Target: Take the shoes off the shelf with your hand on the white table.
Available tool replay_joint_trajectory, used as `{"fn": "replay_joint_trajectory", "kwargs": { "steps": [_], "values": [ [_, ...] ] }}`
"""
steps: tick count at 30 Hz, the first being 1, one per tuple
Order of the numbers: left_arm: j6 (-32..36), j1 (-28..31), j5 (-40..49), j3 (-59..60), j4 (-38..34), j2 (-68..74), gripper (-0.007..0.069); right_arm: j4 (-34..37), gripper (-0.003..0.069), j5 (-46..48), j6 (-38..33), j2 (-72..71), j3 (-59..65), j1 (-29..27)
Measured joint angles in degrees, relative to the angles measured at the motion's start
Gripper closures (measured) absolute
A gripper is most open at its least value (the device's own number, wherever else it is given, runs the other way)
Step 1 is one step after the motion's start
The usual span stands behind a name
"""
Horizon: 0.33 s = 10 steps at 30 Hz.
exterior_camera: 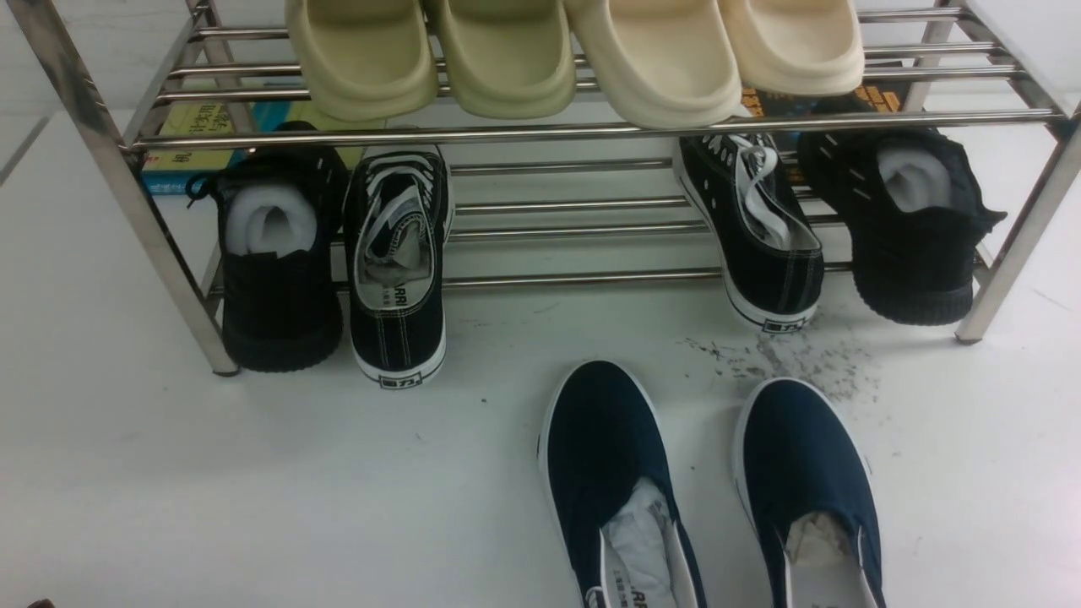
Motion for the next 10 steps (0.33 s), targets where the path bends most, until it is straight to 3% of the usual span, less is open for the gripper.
{"fn": "replay_joint_trajectory", "kwargs": {
  "steps": [10],
  "values": [
    [0.0, 0.0, -0.1, 0.0, 0.0, 0.0, 0.0489, 0.0, 0.0421, 0.0, 0.0, 0.0, 0.0, 0.0]
  ]
}}
